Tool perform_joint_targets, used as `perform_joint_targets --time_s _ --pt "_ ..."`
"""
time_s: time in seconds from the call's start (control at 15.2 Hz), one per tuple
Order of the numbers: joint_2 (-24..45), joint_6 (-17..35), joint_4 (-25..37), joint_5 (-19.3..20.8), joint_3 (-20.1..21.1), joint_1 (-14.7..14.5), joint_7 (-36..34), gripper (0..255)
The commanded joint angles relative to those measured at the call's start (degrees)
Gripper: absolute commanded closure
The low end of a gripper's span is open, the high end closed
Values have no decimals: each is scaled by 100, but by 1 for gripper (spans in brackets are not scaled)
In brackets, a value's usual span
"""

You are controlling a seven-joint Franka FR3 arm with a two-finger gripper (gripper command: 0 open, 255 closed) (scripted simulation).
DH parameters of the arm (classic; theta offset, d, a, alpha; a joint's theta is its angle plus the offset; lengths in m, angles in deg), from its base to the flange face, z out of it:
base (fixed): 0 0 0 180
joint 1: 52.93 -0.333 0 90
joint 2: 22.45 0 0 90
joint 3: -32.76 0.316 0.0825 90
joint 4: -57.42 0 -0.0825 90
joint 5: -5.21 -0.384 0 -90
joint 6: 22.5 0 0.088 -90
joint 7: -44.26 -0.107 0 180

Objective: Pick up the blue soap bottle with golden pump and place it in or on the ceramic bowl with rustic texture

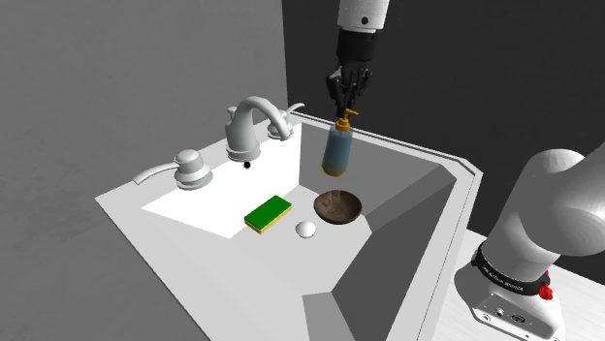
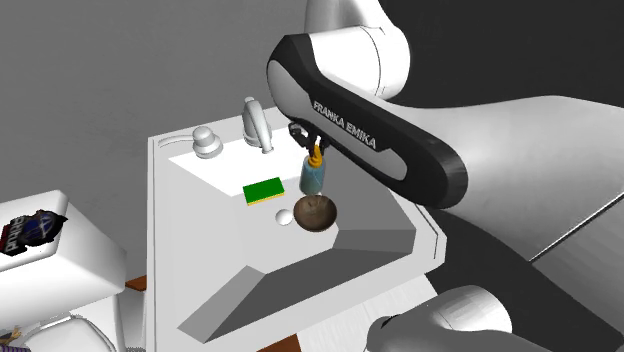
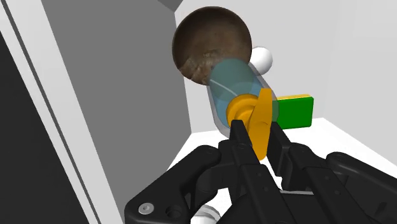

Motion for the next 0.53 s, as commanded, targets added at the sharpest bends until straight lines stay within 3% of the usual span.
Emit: perform_joint_targets --time_s 0.0,0.46 --pt "-25 132 -157 -4 -4 0 18 255" --pt "-36 668 -704 -28 18 -10 46 255"
